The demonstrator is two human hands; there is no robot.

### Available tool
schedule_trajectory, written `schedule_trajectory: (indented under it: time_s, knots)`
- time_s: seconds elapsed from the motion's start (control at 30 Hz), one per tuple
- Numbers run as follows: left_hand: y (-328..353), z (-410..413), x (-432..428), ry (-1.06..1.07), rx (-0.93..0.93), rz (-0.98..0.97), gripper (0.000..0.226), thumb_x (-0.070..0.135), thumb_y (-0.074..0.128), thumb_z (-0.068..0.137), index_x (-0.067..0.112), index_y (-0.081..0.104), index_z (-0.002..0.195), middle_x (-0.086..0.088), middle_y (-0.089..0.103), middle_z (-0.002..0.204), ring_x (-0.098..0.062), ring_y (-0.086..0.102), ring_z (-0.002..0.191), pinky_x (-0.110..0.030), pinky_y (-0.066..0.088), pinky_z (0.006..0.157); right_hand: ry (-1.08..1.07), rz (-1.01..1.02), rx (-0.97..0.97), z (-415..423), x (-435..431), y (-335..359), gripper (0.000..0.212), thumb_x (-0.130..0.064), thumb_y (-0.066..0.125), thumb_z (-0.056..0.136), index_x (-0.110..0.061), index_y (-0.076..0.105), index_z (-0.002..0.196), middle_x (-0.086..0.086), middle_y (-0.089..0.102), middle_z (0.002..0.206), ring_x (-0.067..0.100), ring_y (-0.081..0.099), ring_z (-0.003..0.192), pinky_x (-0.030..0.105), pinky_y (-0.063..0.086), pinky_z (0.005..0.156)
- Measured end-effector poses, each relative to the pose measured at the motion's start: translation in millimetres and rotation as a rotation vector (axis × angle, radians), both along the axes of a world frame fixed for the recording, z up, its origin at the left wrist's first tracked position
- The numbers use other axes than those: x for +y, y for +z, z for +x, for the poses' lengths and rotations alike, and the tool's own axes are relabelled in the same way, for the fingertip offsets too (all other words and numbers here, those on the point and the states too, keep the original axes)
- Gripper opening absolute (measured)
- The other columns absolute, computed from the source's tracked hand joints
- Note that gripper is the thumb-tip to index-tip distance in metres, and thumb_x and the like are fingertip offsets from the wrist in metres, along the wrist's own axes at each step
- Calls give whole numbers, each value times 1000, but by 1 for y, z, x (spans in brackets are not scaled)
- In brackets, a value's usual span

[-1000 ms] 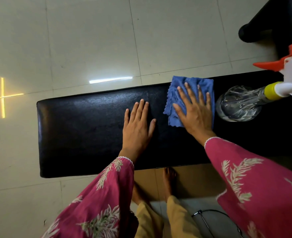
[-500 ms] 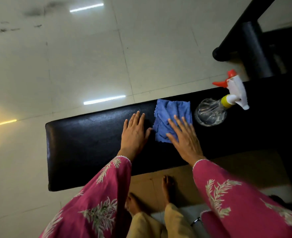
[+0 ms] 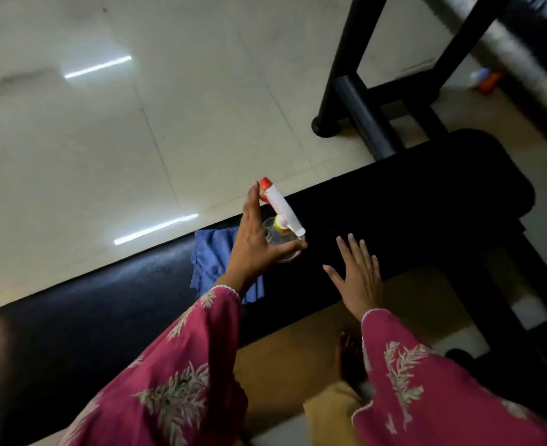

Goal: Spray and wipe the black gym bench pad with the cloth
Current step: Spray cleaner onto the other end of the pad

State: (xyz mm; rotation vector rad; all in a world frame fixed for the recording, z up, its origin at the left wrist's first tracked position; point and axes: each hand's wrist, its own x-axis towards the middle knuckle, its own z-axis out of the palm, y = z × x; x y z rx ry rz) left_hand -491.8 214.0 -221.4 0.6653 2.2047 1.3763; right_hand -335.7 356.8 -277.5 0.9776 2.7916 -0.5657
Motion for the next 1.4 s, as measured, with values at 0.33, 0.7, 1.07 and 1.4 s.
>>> schedule_trajectory:
  time_s: [0.33, 0.7, 1.07, 1.4]
  knots:
    - [-14, 11, 76, 565, 260, 65, 65, 33, 62, 75, 22, 36, 133, -6, 45, 133, -15, 57, 91, -44, 49, 85, 249, -90, -274, 4, 117, -31, 102, -62, 55, 76, -30, -23, 134, -4, -29, 145, 26, -15, 141, 51, -3, 112]
    - [-11, 28, 109, 728, -424, 258, 49, 6, 65, 76, 5, 50, 123, -3, 64, 98, -14, 53, 66, -28, 46, 57, 256, -171, -199, 10, 119, -31, 98, -59, 56, 78, -32, -17, 137, -7, -25, 146, 16, -24, 134, 50, -6, 112]
    - [-9, 95, 83, 673, -893, 155, 12, 21, 63, 67, 23, 66, 79, -4, 51, 67, -13, 42, 36, -20, 36, 39, 241, -63, -207, 34, 136, -26, 91, -57, 54, 81, -30, -7, 144, -4, -12, 153, 23, -5, 143, 48, 2, 113]
    - [-15, 118, 97, 721, -857, 68, 4, 12, 60, 82, 15, 59, 80, -5, 43, 60, -12, 40, 37, -22, 35, 39, 161, 31, -246, 61, 185, -29, 87, -57, 52, 82, -26, 3, 147, 1, -1, 157, 22, 0, 143, 49, 6, 113]
